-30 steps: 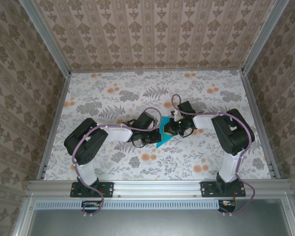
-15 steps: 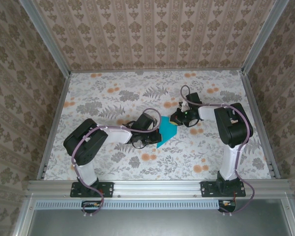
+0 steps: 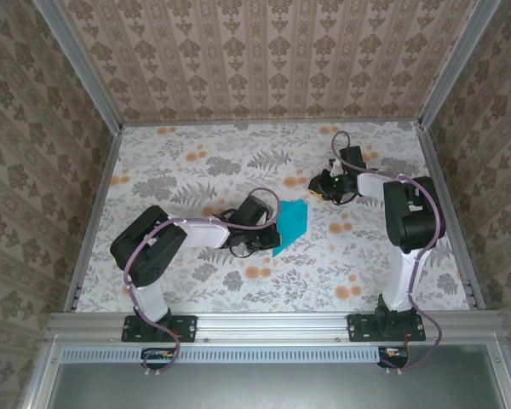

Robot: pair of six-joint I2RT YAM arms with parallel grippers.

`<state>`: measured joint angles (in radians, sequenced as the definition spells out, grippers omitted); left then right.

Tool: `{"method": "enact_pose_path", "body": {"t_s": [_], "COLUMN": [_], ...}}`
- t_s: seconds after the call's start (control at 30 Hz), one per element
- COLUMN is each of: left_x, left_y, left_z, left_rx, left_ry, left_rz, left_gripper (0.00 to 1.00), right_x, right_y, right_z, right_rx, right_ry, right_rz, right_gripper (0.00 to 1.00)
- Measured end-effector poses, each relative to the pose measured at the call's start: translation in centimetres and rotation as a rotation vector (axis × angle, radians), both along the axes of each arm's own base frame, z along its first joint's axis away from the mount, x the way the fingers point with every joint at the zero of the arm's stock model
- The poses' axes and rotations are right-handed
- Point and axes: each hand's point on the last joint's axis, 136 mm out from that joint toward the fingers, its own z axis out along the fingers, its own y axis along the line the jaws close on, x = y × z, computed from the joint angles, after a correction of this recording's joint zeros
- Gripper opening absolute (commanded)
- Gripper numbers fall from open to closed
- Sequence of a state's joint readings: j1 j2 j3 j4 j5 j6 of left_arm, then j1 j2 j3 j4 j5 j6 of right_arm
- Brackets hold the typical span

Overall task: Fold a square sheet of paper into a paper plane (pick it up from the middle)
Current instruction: Turn over the paper at the center of the table.

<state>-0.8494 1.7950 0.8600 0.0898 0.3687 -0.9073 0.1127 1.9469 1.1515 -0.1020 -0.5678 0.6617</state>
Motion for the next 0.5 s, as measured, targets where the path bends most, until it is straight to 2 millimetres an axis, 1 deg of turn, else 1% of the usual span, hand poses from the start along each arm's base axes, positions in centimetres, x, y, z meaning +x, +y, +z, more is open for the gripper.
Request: {"method": "enact_pose_path", "body": {"t_s": [0.03,0.07,0.13,0.23,0.3,0.4,0.5], "left_x": [0.0,0.0,0.2,1.3,2.5,4.4,5.7], "left_y": [0.0,0.0,0.1,0.2,0.4,1.2,2.5], "left_z": [0.0,0.1,0.4,1.6,2.9,4.8,5.8], "left_rx": [0.004,0.007,0.008,-0.007,-0.024,-0.043,-0.037], "left_ry": [0.002,0.004,0.003,-0.013,-0.043,-0.087,-0.116], "left_rz": [-0.003,-0.004,-0.005,0.006,0.020,0.053,0.093], "left_gripper": [0.15,0.18,0.20,0.28,0.35,0.44,0.55], "right_x": [-0.6,-1.1,-2.4,-4.2,-5.6,-7.4,-8.9], "right_y": [0.1,0.3,0.6,1.2,1.7,2.5,3.9], "right_z": [0.8,1.4,3.1,4.4,4.4,3.2,2.4], "right_rx": [0.002,0.005,0.019,0.043,0.061,0.073,0.075], "right_ry": [-0.014,-0.024,-0.053,-0.074,-0.064,-0.018,0.021], "right_rz": [0.004,0.008,0.019,0.035,0.046,0.056,0.085], "right_gripper": [0.32,0.35,0.42,0.46,0.48,0.49,0.49]}}
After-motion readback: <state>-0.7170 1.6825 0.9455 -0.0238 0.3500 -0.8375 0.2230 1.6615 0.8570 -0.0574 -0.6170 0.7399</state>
